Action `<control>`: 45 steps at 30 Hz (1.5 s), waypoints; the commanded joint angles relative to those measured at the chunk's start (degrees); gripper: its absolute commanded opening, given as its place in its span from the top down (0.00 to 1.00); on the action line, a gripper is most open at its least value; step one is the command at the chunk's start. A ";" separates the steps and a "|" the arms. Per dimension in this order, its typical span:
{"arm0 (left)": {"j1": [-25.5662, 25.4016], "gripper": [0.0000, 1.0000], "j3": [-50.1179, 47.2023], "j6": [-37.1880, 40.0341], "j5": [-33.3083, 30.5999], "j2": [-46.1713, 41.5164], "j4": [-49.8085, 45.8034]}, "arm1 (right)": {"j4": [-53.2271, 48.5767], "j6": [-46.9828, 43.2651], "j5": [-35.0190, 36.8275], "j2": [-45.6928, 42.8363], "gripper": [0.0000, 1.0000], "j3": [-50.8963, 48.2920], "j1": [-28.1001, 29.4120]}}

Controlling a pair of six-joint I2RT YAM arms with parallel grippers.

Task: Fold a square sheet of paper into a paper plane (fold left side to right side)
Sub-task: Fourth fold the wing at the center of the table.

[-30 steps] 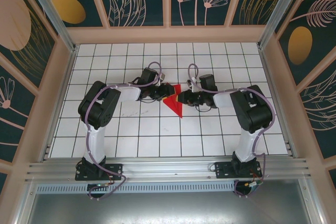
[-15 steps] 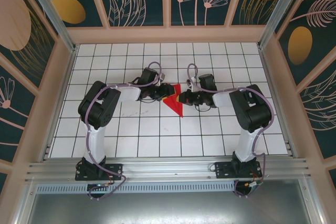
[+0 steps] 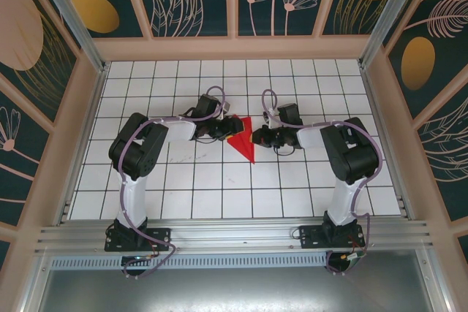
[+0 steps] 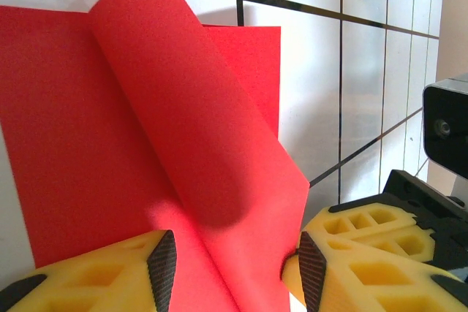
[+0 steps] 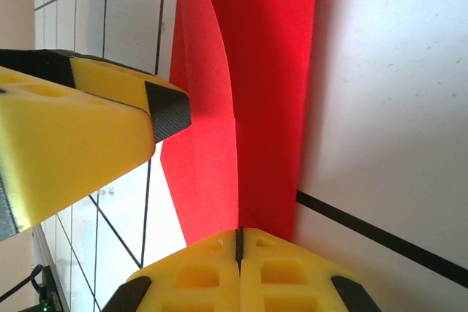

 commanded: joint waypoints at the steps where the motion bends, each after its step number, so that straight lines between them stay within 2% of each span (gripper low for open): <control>1: -0.19 0.49 -0.71 1.99 -3.16 2.25 -3.53 | -1.46 -1.29 1.44 0.06 1.00 1.43 -0.38; 27: -0.19 0.49 -0.78 2.13 -2.35 1.75 -3.03 | -7.98 -2.53 5.06 4.07 1.00 3.05 -0.09; 37: 1.28 0.43 2.47 5.37 -3.67 -6.93 -6.86 | -12.74 -3.63 7.92 4.96 1.00 3.54 0.46; 42: 1.05 0.57 5.28 4.93 2.19 -4.87 -5.50 | -13.57 -3.80 8.46 5.77 1.00 4.53 1.16; 45: 0.26 0.60 6.98 4.81 3.64 -2.15 -5.28 | -13.98 -3.94 8.64 6.24 1.00 4.96 1.36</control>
